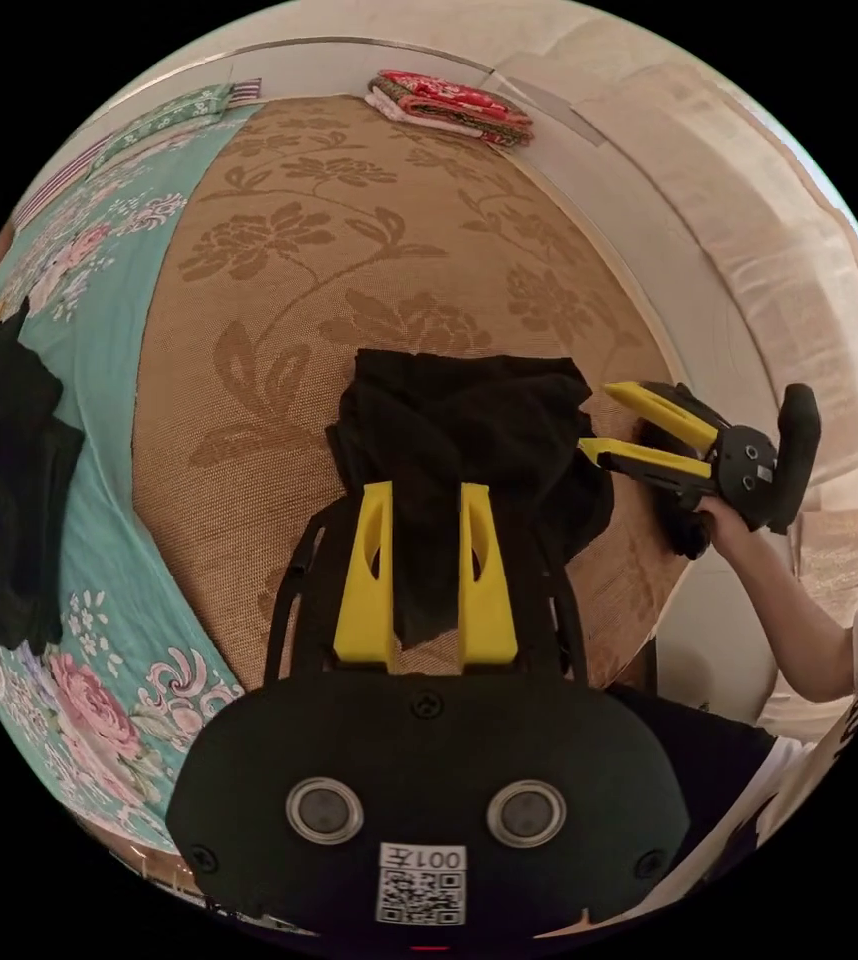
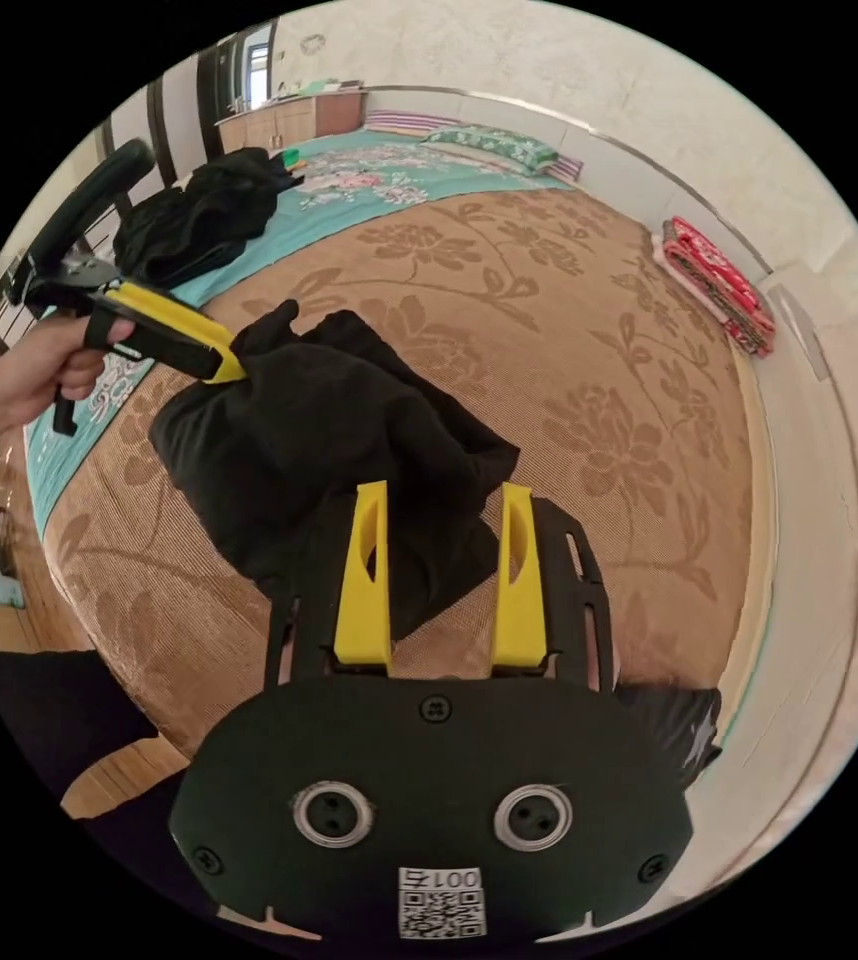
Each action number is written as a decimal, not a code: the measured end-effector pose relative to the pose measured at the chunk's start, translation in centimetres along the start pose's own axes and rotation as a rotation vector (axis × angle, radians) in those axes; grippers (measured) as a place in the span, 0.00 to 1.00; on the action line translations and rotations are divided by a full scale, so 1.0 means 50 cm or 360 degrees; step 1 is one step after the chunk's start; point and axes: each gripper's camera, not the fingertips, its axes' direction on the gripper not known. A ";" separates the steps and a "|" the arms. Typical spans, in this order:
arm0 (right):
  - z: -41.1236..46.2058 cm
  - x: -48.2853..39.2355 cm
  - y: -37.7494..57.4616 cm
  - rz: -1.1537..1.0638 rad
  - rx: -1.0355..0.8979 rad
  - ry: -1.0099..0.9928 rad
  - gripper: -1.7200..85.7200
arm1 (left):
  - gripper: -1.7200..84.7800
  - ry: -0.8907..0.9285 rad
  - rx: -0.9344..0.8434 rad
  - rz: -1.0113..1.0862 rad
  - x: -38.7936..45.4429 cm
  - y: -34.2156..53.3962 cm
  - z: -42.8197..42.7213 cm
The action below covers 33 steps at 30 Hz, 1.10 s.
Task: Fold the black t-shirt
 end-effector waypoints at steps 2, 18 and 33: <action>0.030 0.038 -0.035 -0.0160 -0.0068 -0.0126 0.09 | 0.06 0.0027 -0.0021 0.0022 -0.007 -0.029 0.006; 0.061 0.357 -0.100 0.0071 -0.0241 -0.0781 0.04 | 0.04 0.0243 0.0097 -0.0217 -0.076 -0.098 -0.040; -0.025 0.425 0.033 0.0312 -0.0185 -0.1037 0.14 | 0.11 0.0369 0.0337 -0.0385 -0.102 -0.091 -0.090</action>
